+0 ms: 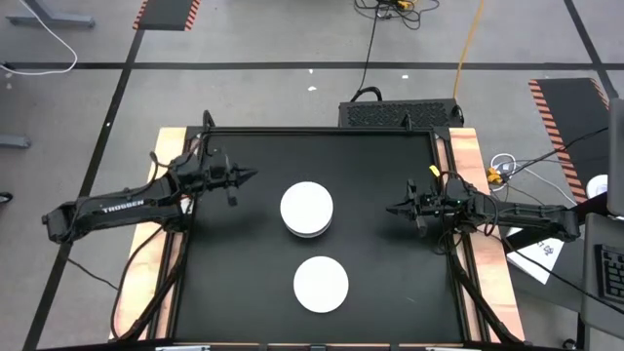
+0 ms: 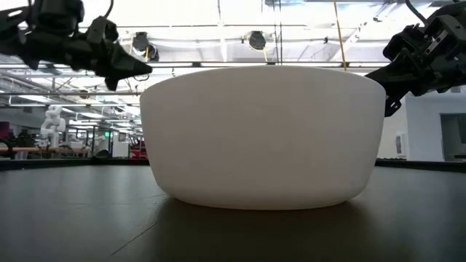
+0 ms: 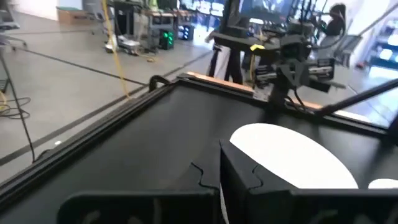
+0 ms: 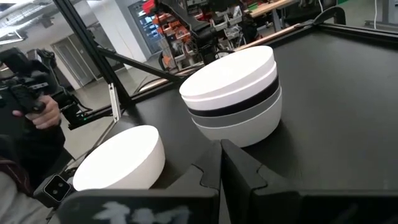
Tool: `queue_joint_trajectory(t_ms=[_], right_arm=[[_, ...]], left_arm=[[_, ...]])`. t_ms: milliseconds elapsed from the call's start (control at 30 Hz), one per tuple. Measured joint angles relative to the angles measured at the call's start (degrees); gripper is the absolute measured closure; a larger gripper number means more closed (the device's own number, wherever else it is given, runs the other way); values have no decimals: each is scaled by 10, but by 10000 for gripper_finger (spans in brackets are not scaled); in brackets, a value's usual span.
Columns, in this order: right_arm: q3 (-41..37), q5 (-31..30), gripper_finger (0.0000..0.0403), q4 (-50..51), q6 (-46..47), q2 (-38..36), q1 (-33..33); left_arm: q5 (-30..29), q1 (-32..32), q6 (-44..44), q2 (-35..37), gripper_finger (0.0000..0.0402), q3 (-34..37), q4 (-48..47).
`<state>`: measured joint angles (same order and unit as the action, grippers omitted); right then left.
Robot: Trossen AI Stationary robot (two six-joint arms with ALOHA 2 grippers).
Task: Nest bowls inside each other
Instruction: Stack the white bowl on top of the stacked white bowl
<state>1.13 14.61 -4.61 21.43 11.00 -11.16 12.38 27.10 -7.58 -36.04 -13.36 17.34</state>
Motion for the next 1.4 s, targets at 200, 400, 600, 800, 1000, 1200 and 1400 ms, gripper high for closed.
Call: queue_joint_trajectory(t_ms=[200,400,600,800,1000,1200,1400], right_arm=[[0,0,403,0,3,0,0],[0,0,403,1,3,0,0],[0,0,403,1,-7,0,0],[0,0,403,1,-15,0,0],[0,0,403,1,-15,0,0],[-3,0,403,-16,-29,0,0],[6,23,400,-109,-34,4,3]], left_arm=[[1,20,-20,67,400,54,23],[10,22,-21,142,400,82,-9],[11,22,-4,194,400,99,-53],[-10,23,-6,214,401,128,-60],[-15,23,-7,215,400,128,-70],[-6,23,-5,215,400,128,-69],[-3,23,-1,215,399,128,-69]])
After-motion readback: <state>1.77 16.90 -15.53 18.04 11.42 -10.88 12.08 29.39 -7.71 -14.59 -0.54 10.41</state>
